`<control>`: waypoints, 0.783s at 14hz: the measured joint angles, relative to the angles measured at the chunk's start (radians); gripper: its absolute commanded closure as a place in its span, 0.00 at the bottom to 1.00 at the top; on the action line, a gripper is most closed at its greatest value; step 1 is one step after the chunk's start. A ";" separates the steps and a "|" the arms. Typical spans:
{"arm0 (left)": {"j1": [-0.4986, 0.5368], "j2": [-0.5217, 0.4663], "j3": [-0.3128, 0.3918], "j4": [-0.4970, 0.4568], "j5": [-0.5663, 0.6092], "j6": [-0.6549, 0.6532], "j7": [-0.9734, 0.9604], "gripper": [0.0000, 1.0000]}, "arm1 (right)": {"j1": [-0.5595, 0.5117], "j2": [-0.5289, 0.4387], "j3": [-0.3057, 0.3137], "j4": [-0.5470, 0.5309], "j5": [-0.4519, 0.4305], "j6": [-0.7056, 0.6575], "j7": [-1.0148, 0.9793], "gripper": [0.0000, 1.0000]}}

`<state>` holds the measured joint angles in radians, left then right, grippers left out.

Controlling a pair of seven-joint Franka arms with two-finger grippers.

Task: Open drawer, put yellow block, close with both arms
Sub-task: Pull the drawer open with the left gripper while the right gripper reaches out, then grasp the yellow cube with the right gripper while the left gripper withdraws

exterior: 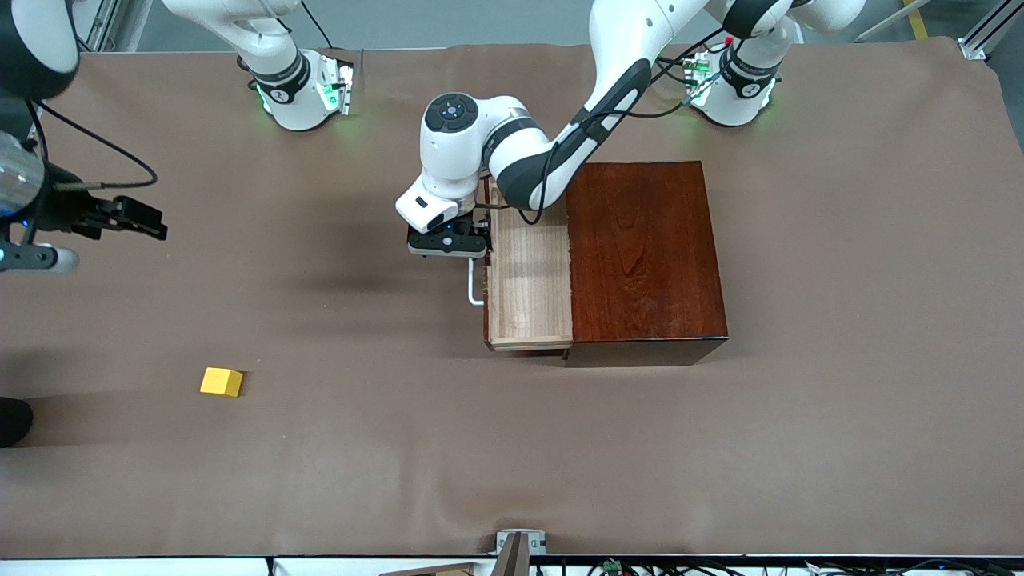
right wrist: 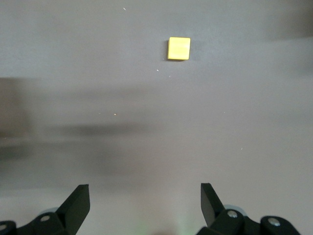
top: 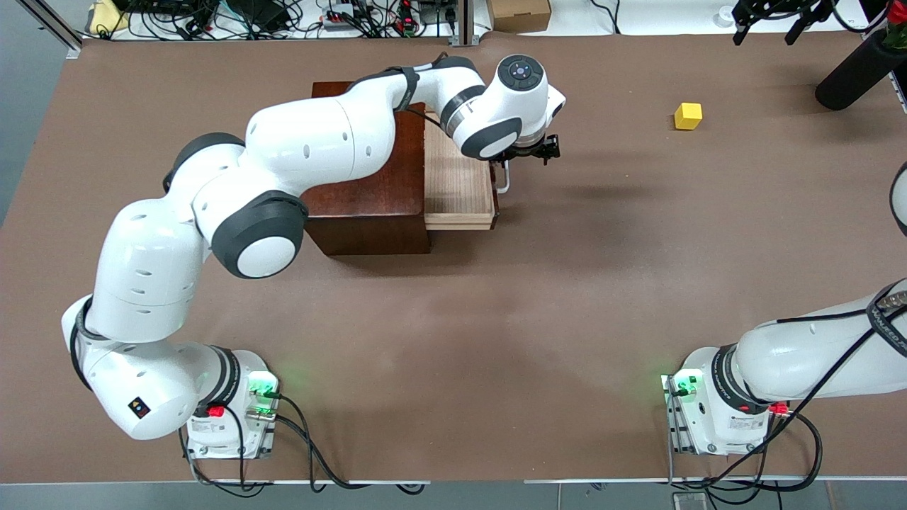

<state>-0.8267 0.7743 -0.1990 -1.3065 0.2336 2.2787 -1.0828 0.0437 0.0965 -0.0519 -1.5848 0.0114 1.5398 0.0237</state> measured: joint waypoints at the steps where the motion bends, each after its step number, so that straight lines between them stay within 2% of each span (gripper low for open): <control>1: 0.000 0.000 0.000 0.000 0.000 0.000 0.000 0.00 | -0.002 0.019 -0.002 -0.001 0.000 0.024 0.000 0.00; 7: -0.030 0.001 -0.009 0.009 -0.008 0.045 -0.001 0.00 | -0.022 0.083 -0.010 -0.004 0.000 0.161 0.000 0.00; 11: -0.009 -0.009 -0.004 0.044 -0.011 0.009 -0.014 0.00 | -0.032 0.123 -0.011 -0.016 0.000 0.235 -0.011 0.00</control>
<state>-0.8356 0.7654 -0.2027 -1.2626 0.2226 2.2876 -1.0967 0.0119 0.2192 -0.0628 -1.6006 0.0114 1.7746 0.0126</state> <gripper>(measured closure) 0.000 0.000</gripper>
